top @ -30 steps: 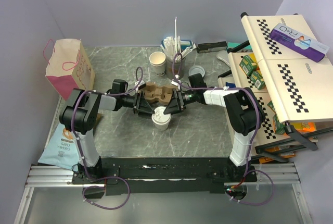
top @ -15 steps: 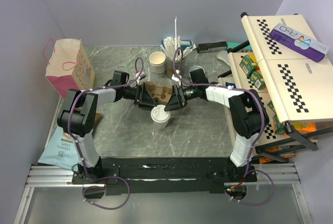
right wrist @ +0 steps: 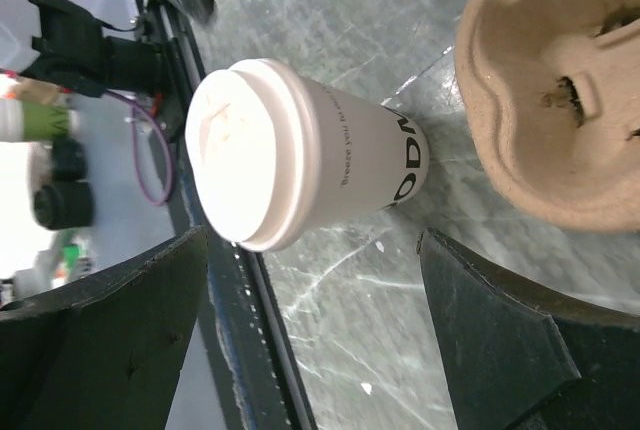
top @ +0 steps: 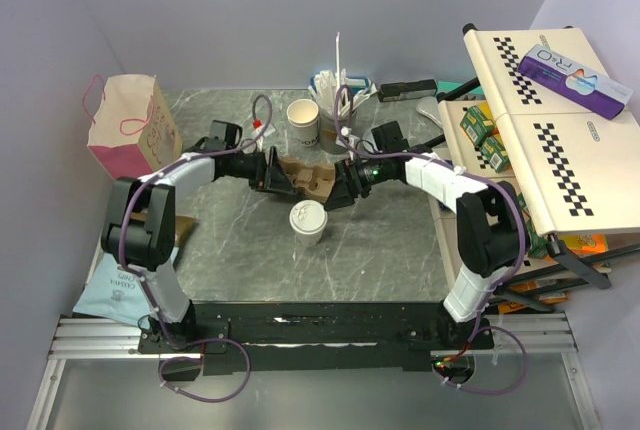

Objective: Pack the takeout coffee

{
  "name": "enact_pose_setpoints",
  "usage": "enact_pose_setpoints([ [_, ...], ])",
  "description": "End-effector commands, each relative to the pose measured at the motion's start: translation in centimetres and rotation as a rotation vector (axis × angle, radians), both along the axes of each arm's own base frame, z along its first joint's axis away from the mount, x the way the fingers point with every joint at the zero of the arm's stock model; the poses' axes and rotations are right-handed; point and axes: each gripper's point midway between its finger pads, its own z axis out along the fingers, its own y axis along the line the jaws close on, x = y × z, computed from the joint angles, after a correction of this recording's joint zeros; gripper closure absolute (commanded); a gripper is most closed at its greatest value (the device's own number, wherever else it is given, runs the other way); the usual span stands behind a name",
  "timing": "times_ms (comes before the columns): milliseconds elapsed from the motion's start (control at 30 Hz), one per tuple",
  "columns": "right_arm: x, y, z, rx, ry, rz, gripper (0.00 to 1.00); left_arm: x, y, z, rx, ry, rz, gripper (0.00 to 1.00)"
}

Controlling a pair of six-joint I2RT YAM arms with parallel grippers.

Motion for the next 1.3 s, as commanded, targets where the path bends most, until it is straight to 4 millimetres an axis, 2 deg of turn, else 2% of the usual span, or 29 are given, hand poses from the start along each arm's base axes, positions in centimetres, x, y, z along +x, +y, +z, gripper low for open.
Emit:
enact_pose_setpoints([
  [0,0.9,-0.7,3.6,0.0,-0.177,0.016,0.08,0.6,0.8,4.1,-0.008,-0.183,-0.015,0.2],
  [167,0.8,0.0,3.1,0.038,-0.11,0.05,0.07,-0.9,0.2,4.0,-0.079,-0.114,-0.01,0.19],
  [300,1.4,0.9,2.8,0.073,-0.066,0.052,0.07,-1.9,-0.4,3.5,-0.079,-0.091,-0.044,0.19],
  [467,1.6,2.0,2.0,0.09,-0.024,0.075,0.07,-2.5,-1.9,3.0,-0.075,-0.067,-0.098,0.19],
  [667,1.1,2.7,0.6,0.077,0.021,0.097,0.07,-2.1,-2.2,1.3,-0.052,-0.022,-0.097,0.21],
  [1267,-0.5,3.4,-3.2,0.123,0.259,0.061,0.26,-2.8,-2.1,-4.0,-0.073,0.209,-0.042,0.28],
])
